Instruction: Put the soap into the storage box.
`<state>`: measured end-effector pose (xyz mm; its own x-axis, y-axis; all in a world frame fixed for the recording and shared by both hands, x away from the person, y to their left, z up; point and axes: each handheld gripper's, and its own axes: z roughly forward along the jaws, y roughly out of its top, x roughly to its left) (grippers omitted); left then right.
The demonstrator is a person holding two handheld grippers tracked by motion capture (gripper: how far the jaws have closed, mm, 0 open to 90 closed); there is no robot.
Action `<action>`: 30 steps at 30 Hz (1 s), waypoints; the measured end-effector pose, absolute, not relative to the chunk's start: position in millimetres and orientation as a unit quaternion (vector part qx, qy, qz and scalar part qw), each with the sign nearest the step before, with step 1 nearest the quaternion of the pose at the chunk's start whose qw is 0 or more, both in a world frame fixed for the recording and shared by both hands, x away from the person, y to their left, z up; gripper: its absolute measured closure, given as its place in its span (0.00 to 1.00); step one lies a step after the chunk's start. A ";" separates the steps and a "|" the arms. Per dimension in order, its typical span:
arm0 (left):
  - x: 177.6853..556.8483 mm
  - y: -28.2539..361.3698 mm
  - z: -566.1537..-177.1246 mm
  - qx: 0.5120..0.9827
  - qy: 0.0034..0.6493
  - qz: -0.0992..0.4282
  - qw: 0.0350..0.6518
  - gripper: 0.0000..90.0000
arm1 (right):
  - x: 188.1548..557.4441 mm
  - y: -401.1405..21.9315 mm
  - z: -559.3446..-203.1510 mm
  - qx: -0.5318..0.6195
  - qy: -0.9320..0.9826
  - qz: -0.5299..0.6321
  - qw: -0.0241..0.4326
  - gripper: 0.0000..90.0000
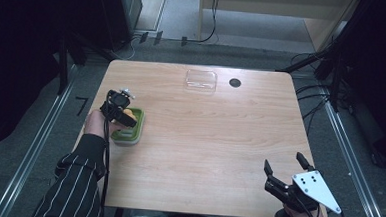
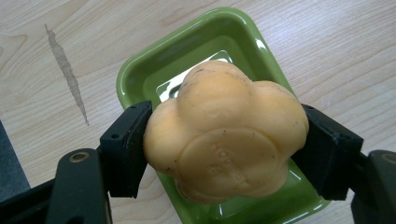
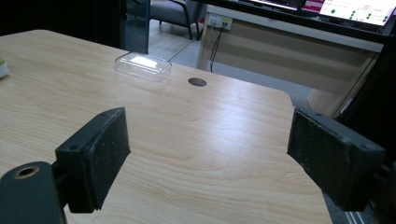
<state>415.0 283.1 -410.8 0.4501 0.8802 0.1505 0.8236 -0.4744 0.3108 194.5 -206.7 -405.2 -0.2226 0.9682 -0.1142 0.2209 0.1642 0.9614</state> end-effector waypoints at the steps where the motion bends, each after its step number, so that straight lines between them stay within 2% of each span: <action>1: 415.1 283.1 -411.3 0.846 0.504 0.147 0.096 0.30 | 194.4 -206.6 -405.2 0.465 0.640 0.449 0.416 0.15; 30: 418.0 282.6 -422.2 0.847 0.509 0.132 0.075 0.30 | 194.1 -206.7 -405.2 0.466 0.639 0.450 0.415 0.15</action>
<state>418.0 282.6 -422.2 0.4476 0.8819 0.1480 0.8424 -0.4714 0.2612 194.1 -206.7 -405.2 -0.2214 0.9690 -0.1098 0.2218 0.1596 0.9619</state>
